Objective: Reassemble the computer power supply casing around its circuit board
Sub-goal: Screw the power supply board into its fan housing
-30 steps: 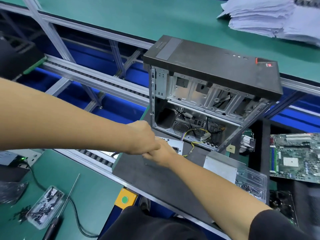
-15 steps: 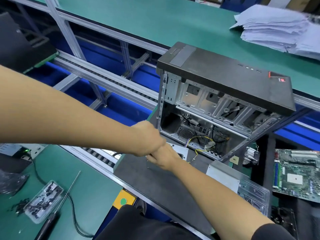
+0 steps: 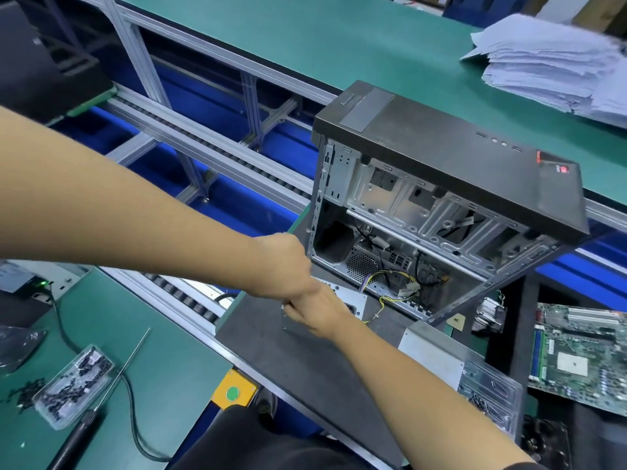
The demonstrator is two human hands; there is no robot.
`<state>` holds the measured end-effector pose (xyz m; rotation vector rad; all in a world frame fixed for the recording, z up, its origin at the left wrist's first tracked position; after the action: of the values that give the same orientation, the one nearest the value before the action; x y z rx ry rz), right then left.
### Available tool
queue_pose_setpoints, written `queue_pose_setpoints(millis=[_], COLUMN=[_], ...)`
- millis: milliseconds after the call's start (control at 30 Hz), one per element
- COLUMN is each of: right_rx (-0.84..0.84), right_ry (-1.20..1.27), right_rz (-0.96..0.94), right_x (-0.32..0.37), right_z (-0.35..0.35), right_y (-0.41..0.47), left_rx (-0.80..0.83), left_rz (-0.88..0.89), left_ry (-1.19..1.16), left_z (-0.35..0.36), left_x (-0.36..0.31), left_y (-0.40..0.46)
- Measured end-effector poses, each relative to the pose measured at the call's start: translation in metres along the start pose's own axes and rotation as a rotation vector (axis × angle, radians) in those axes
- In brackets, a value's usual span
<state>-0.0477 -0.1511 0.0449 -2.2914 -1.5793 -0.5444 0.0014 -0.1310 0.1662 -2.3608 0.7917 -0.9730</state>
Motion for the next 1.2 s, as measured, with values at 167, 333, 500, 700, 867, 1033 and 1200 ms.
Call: queue_pose_setpoints(millis=[167,333,500,700,867,1033,1200], right_rx=[0.064,0.06,0.011,0.004,0.03,-0.013,-0.05], right_ry=[0.067,0.01,0.032,0.097,0.001,-0.015,0.027], right_rz=[0.078,-0.022,-0.01,0.014,-0.021,-0.106,-0.112], right_x=[0.003,0.006,0.001,0.001,0.004,0.007,0.008], right_z=[-0.003,-0.003,-0.002,-0.005,-0.003,-0.006,-0.008], right_y=[-0.003,0.0,-0.003,-0.006,0.0,0.0,-0.003], left_rx=[-0.314,0.114,0.166,-0.152,0.244,0.219,-0.073], left_rz=[0.357,-0.457,-0.207,0.264,-0.468,-0.25,0.29], left_ry=[0.287,-0.752,-0.515,0.159,-0.842,-0.683,0.085], left_z=[-0.007,0.022,0.012,-0.017,0.016,0.013,-0.012], left_x=[-0.016,0.025,0.001,-0.011,0.016,0.012,0.01], left_y=[-0.008,0.001,0.0,-0.001,0.002,0.001,-0.003])
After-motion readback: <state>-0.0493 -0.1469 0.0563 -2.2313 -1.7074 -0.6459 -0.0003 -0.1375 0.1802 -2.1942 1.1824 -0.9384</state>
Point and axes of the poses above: each hand's wrist, its own y-axis towards the middle knuckle, its own z-axis out of the palm, x = y × z, the point moved 6 cm from there along y, towards the middle knuckle, and after that the axes turned 11 degrees about -z, right-handed, at the moved point
